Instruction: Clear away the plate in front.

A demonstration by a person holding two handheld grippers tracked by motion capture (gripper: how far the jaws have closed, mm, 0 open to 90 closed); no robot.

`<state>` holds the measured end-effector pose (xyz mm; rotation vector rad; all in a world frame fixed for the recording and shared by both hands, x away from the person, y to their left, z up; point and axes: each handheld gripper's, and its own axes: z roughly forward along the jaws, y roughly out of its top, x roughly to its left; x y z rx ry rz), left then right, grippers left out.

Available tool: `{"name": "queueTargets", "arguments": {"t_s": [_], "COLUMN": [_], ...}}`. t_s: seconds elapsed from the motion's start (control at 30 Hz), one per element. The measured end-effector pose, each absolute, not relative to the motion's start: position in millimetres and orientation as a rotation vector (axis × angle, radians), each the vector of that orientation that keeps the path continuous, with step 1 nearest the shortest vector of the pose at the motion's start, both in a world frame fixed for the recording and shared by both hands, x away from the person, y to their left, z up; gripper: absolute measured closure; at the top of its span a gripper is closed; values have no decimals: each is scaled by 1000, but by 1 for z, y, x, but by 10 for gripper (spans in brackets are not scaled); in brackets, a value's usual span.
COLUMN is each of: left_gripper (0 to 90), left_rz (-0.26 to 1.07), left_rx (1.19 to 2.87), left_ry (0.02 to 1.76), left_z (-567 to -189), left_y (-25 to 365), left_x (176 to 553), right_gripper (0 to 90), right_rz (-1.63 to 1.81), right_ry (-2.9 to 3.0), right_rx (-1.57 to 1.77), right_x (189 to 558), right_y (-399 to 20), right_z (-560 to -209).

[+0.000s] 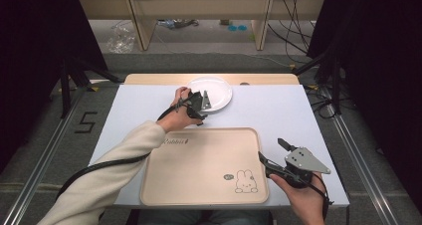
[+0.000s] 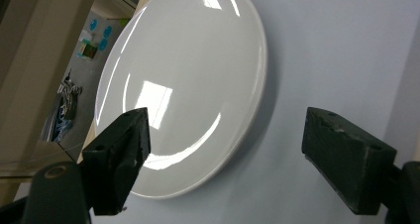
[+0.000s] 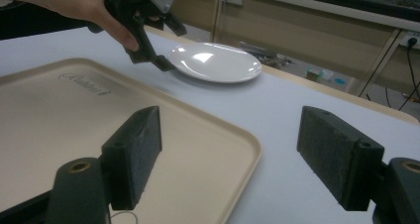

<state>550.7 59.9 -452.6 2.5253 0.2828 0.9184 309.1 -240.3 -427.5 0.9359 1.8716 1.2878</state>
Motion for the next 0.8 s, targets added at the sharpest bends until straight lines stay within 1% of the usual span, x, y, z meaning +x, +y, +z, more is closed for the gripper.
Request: {"name": "queueTargets", "arguments": {"t_s": [0.1, 0.23, 0.5, 0.6, 0.63, 0.67, 0.8], "left_gripper": [196, 213, 240, 245, 246, 245, 240], "left_rz": [924, 936, 957, 981, 1031, 1053, 1069], "left_rx": [2559, 2551, 2593, 2615, 2620, 2631, 2643], "left_ry": [283, 281, 287, 265, 240, 228, 216], "left_z": [-456, -459, -469, -471, -472, -472, -473], "left_y": [56, 51, 47, 45, 44, 44, 42], "left_x": [557, 561, 568, 570, 571, 571, 572], "right_gripper": [264, 265, 265, 265, 265, 265, 265], "right_rz": [1281, 1279, 1278, 1282, 1277, 1275, 1273], "right_ry": [1865, 1889, 1885, 1892, 1878, 1878, 1889], "right_rx": [922, 947, 948, 950, 931, 933, 934], "right_x": [310, 309, 309, 309, 311, 311, 311], "right_y": [-241, -241, -241, -241, -242, -242, -242], "right_z": [-428, -428, -428, -429, -429, -429, -429]}}
